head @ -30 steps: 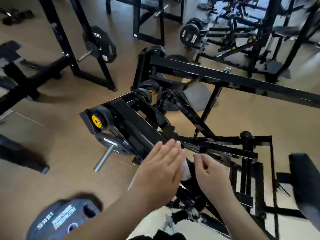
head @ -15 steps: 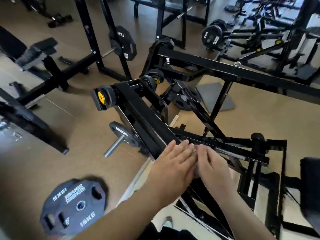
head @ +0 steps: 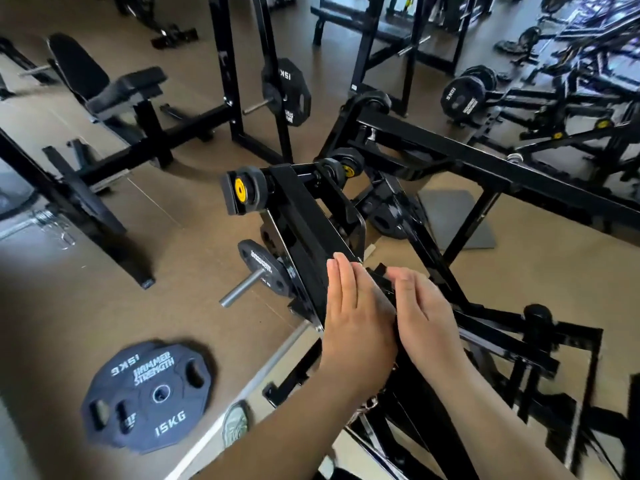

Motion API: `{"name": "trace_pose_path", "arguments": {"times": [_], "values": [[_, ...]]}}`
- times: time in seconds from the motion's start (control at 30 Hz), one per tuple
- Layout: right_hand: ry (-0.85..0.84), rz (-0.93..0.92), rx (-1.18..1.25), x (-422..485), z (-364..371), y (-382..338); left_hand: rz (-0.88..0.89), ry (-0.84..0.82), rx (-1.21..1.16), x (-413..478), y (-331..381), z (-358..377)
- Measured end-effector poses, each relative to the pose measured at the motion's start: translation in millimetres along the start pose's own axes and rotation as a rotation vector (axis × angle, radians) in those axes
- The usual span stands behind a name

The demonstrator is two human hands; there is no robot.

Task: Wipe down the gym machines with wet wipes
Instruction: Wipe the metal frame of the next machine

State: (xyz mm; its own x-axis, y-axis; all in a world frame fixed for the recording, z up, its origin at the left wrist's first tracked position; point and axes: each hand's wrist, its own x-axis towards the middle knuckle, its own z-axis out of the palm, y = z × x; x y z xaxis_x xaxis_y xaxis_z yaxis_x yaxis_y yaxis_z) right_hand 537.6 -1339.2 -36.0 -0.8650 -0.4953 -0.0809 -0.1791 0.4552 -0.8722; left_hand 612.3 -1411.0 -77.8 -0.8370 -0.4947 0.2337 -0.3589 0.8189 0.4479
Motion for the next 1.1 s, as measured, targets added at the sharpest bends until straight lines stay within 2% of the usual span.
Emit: {"name": "trace_pose_path", "arguments": {"times": [0.1,0.2,0.3,0.4,0.47,0.5,0.57,0.63,0.7,0.73,0.8,0.87,0.97,1.1], "values": [[-0.001,-0.119,-0.066,24.6,5.2,-11.5,-0.243,0.04,-0.334,48.6,-36.1,-2.0],[0.007,-0.253,-0.133,51.0,19.8,-23.8,-0.436,0.152,-0.52,102.9,-66.5,-2.7],[-0.092,-0.291,-0.205,66.6,41.6,-26.6,-0.429,0.215,-0.741,108.0,-67.5,-2.6],[-0.277,-0.23,-0.086,59.2,53.4,-18.6,-0.412,0.154,-0.95,62.4,-56.8,14.5],[-0.272,-0.255,-0.028,54.3,53.6,-11.6,-0.385,0.073,-1.075,44.0,-54.7,16.0],[-0.245,-0.261,-0.004,53.8,52.5,-9.1,-0.371,0.052,-1.036,48.9,-56.5,10.1],[-0.194,-0.205,0.03,57.2,51.7,-9.5,-0.391,0.12,-0.931,76.4,-72.1,1.4],[-0.173,-0.164,0.032,60.2,53.8,-11.6,-0.457,0.137,-0.774,113.8,-88.9,-13.2],[-0.155,-0.173,-0.004,61.5,57.5,-10.8,-0.499,0.121,-0.79,131.6,-94.5,-21.8],[-0.144,-0.181,-0.025,61.9,58.5,-9.8,-0.52,0.125,-0.869,127.8,-88.4,-19.5],[-0.146,-0.201,-0.053,63.2,58.6,-7.2,-0.429,0.179,-0.867,92.2,-65.6,-3.3],[-0.18,-0.217,-0.007,63.6,56.7,-4.6,-0.39,0.144,-1.076,48.3,-36.6,-8.5],[-0.182,-0.145,0.157,64.8,52.5,-4.7,-0.427,0.06,-0.96,40.0,-38.8,-15.8],[-0.167,-0.132,0.135,63.5,54.4,-7.5,-0.554,0.133,-0.796,118.3,-85.4,-22.1]]}}
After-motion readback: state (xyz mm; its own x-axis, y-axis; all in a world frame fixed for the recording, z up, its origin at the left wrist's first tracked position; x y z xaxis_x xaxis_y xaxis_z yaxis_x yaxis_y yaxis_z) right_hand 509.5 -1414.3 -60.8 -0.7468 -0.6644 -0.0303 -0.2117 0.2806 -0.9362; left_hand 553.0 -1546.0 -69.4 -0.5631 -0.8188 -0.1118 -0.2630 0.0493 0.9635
